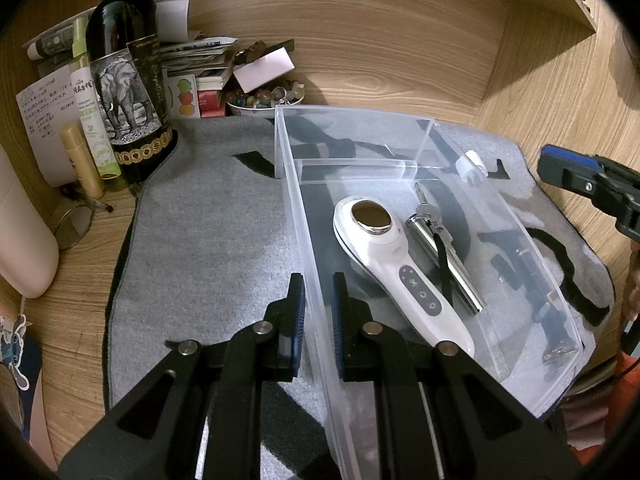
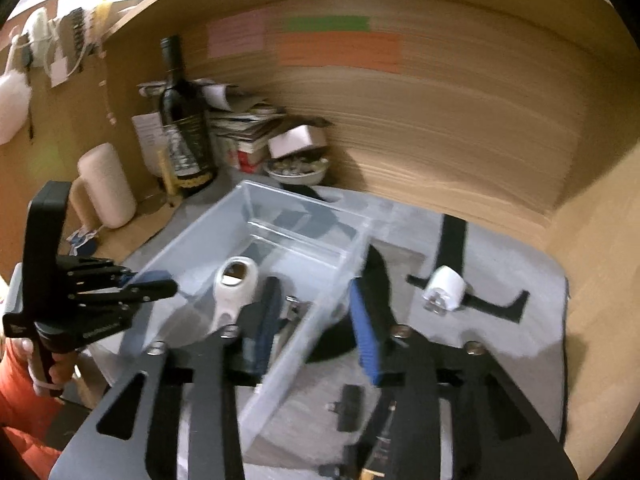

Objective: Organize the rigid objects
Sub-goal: 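Carry the keys into the box and release them beside the pen, then move the right gripper to the small black item and grasp it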

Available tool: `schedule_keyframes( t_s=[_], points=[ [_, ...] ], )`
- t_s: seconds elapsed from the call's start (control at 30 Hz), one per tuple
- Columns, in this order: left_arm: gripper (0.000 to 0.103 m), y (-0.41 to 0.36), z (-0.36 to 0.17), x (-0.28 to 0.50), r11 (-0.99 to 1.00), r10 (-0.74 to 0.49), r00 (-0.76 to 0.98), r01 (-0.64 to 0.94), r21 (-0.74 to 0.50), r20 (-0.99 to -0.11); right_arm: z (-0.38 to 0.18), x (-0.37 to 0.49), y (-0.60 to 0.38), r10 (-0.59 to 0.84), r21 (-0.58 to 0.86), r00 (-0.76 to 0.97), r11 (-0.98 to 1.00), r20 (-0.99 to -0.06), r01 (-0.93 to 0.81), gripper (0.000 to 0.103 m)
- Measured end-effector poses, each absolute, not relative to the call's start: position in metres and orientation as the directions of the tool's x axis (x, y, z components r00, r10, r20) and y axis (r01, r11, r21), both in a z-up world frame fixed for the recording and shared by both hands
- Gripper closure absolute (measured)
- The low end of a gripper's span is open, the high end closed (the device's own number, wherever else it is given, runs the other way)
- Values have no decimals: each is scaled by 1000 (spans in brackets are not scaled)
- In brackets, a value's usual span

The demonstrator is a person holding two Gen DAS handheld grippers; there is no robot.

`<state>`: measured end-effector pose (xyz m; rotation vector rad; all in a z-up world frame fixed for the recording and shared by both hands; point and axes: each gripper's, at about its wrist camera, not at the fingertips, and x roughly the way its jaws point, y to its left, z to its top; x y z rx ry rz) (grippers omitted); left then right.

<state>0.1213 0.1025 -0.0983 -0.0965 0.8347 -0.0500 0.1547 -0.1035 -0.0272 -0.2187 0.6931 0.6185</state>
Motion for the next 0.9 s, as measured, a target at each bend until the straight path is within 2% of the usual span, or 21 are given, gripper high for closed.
schedule_keyframes(
  t_s=[0.43, 0.9],
  points=[
    [92, 103, -99, 122, 995, -79, 671, 6, -101, -737, -69, 159, -137, 360, 10, 545, 841, -757, -541, 67],
    [92, 102, -98, 121, 995, -78, 671, 6, -99, -737, -121, 159, -128, 318, 12, 418, 808, -851, -589, 67]
  ],
)
